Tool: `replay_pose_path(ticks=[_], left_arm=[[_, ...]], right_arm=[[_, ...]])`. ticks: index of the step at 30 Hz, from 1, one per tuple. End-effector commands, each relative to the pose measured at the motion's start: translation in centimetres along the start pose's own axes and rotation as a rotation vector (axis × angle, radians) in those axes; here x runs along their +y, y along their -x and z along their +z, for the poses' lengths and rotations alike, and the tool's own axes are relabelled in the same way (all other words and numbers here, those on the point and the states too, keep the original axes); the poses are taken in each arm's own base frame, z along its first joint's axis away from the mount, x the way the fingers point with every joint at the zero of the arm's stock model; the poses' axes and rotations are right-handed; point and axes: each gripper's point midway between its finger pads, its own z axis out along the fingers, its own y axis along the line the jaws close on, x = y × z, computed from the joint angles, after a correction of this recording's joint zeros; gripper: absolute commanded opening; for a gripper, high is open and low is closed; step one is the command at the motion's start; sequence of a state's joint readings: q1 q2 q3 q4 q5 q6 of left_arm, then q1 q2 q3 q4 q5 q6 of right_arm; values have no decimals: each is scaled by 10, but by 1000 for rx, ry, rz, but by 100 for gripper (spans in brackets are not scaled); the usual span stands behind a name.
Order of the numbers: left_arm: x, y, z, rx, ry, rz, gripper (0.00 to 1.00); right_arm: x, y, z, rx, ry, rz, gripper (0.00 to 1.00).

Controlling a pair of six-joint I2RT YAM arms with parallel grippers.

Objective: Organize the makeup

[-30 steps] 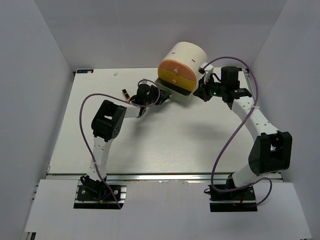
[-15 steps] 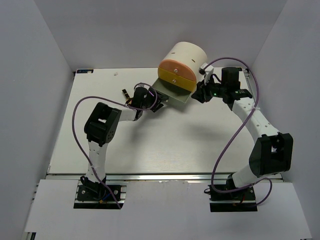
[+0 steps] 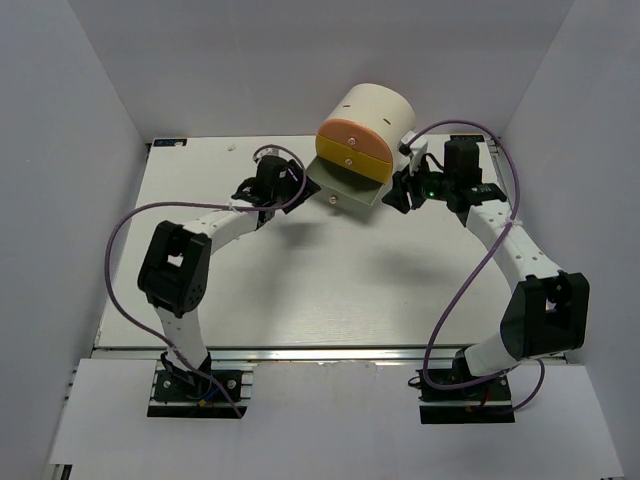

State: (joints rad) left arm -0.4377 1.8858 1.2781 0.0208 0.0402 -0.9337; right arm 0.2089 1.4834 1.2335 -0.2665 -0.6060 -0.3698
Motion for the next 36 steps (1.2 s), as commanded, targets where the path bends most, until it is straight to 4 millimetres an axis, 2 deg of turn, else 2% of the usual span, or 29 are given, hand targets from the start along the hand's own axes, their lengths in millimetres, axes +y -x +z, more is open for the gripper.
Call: replay_pose_path(ticks=[1, 5, 6, 7, 11, 13, 18, 22, 26, 28, 30, 31, 32, 33, 34, 36], left_arm=[[35, 24, -29, -46, 175, 118, 70], [73, 39, -39, -14, 293, 209, 72], [70, 50, -40, -25, 295, 234, 73], [76, 58, -39, -28, 310, 257, 74], [73, 83, -42, -39, 271, 451, 82], [70, 94, -40, -38, 243, 490, 82], [75, 113, -24, -43, 233, 594, 84], [73, 138, -11, -123, 219, 670, 84], [71, 152, -1, -167, 211, 800, 84], [78, 154, 9, -165, 227, 821, 83], [78, 163, 14, -166, 233, 867, 83], [90, 157, 23, -128, 252, 871, 83], [93, 158, 26, -115, 255, 882, 82], [87, 161, 29, -113, 231, 893, 82], [94, 156, 35, -84, 231, 910, 82], [86, 149, 42, -59, 159, 942, 81]], right_arm=[[3, 7, -7, -28, 1, -22, 56], [4, 5, -5, -29, 12, -11, 56], [5, 5, -5, -31, 15, -10, 56], [5, 3, -4, -29, 19, -6, 57], [4, 5, -1, -31, 27, -8, 58], [3, 7, -2, -35, 23, -15, 60], [3, 5, -2, -31, 24, -12, 62], [6, 5, -3, -31, 32, -8, 62], [5, 5, -4, -30, 22, -16, 63], [5, 2, -4, -25, 18, -11, 63], [5, -1, -4, -20, 18, -3, 63], [5, -1, -4, -22, 16, -3, 63], [4, -2, -4, -22, 15, -2, 63], [4, -2, -4, -22, 13, -1, 64], [3, -3, -4, -20, 11, 1, 64], [2, -3, -5, -20, 6, -3, 64]])
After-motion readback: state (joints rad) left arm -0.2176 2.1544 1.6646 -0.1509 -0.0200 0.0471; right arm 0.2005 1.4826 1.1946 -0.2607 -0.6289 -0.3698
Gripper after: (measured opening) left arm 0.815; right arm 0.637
